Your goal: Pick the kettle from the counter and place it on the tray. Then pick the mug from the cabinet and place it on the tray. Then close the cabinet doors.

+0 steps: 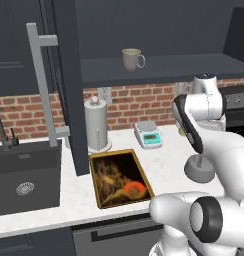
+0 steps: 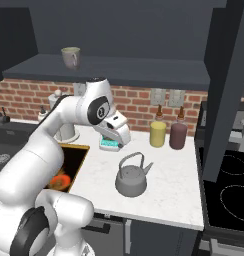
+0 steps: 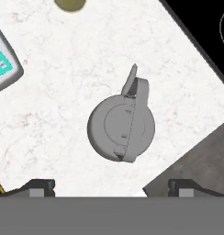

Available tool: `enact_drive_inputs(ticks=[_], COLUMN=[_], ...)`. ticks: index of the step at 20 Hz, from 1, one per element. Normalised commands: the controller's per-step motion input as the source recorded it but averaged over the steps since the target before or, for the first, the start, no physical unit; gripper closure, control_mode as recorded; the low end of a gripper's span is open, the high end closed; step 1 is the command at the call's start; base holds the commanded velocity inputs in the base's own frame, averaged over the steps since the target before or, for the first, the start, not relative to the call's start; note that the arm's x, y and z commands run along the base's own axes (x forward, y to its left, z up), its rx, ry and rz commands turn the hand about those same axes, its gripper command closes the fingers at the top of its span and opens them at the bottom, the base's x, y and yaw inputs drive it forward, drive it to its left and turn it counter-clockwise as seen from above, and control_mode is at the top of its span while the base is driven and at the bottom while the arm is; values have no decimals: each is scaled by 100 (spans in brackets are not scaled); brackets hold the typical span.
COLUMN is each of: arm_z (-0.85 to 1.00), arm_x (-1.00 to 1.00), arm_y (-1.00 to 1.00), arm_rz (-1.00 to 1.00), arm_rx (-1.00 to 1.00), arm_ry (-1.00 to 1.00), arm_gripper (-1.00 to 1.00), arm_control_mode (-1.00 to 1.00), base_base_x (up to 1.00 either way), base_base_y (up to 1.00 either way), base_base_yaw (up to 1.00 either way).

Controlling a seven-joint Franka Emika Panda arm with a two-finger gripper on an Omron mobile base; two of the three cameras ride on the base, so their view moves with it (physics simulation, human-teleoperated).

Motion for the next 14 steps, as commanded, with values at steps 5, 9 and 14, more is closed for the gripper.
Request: enact_drive_inputs(ticks=[5,9,14], arm_z=[-5,0,-1], arm_x=[0,0,0], arm_y=[-26,-11,-21], arm_rz=[-6,-1,0], arm_rx=[3,3,6], arm_ry=[1,0,0], arm_gripper=[-100,-100,-100], arm_control_mode=[-100,-100,-100], base_base_x=[0,0,0], base_base_y=[0,0,0], base_base_yaw=[0,0,0])
